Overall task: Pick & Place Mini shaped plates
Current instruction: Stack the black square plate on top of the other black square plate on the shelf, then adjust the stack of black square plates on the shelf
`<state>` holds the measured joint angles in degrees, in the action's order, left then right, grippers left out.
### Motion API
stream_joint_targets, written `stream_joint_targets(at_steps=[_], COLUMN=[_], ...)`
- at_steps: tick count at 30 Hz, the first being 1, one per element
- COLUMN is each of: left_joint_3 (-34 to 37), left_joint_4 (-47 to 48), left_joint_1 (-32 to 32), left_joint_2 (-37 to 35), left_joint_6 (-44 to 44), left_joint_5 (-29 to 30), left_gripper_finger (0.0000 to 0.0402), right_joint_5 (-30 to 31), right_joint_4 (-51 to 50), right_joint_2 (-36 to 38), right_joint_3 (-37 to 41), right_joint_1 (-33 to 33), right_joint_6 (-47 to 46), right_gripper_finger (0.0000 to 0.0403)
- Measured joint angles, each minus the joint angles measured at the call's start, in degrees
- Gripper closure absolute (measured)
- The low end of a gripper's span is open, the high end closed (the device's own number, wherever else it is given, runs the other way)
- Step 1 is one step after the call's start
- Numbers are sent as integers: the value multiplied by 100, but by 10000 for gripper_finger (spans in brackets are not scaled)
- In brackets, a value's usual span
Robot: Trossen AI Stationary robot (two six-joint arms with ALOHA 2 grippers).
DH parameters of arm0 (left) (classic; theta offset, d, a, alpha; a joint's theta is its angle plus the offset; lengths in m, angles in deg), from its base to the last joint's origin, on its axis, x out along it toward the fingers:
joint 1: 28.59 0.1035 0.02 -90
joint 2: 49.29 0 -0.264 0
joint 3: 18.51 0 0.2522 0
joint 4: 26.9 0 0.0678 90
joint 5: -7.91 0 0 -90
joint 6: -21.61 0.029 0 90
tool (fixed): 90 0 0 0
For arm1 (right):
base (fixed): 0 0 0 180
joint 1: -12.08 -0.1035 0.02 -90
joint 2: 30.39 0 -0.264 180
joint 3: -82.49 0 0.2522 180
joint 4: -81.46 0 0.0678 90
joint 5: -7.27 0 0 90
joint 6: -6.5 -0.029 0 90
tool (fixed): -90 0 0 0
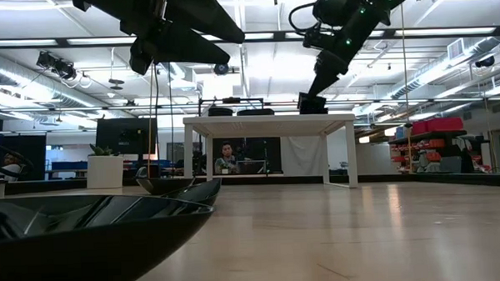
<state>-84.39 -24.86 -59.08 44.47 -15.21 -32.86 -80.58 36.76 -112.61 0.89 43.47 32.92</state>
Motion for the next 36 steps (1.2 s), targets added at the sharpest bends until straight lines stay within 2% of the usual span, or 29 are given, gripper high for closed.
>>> stream_joint_targets(at_steps=[7,12,18,23,28,36], left_joint_3=[0,0,0,0,0,0], left_joint_4=[0,0,0,0,0,2], left_joint_1=[1,1,-1,-1,0,-1], left_joint_2=[0,0,0,0,0,0], left_joint_6=[0,2,-1,-1,-2,0], left_joint_5=[0,-2,-2,-2,-2,-1], left_gripper_finger=[216,216,216,216,216,216], right_joint_5=[-2,36,991,454,293,275], right_joint_4=[3,170,-394,-1084,-842,-242], right_joint_2=[11,306,676,537,159,-290], right_joint_3=[129,127,127,125,125,125], right_joint_1=[0,0,239,672,765,761], right_joint_6=[-170,-410,-1405,-1965,-1988,-1863], right_gripper_finger=[305,287,315,358,396,395])
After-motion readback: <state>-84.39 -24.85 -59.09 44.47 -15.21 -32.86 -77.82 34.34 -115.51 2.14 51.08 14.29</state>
